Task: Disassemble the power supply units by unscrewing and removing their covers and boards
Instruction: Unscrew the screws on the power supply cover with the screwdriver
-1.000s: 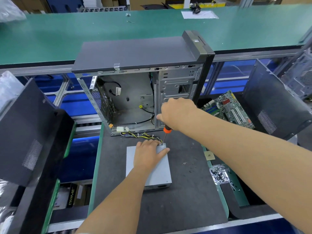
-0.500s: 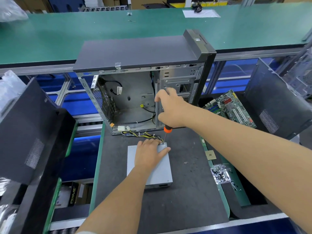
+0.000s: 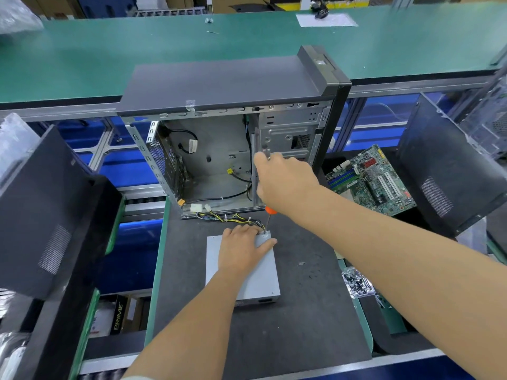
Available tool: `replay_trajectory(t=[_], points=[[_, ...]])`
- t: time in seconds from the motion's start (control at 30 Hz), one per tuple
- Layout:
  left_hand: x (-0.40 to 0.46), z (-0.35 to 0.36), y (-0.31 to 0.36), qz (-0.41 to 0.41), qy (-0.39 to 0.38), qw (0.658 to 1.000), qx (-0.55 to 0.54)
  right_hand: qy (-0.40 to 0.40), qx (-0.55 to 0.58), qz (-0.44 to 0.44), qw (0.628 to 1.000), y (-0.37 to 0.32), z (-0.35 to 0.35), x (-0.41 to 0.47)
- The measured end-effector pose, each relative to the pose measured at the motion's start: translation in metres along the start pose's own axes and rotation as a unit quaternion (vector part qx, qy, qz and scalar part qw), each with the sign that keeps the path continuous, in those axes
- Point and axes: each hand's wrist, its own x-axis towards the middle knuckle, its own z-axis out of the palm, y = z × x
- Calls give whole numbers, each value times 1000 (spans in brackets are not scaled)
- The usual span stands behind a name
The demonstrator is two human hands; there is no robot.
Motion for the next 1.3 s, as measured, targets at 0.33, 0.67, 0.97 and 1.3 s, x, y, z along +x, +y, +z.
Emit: replay_trajectory(t=[0.33, 0.67, 0.97, 1.3], points=[[1, 2, -2, 2, 2, 1000, 9, -125, -26, 57, 990, 4, -20, 1], [0, 2, -1, 1, 10, 1000, 3, -177, 71, 4, 982, 3, -25, 0], [0, 0, 0, 0, -6, 1000, 8, -160, 30, -45, 986, 6, -28, 0], [0, 0, 0, 0, -5, 1000, 5, -145, -35, -46, 988, 8, -25, 0]])
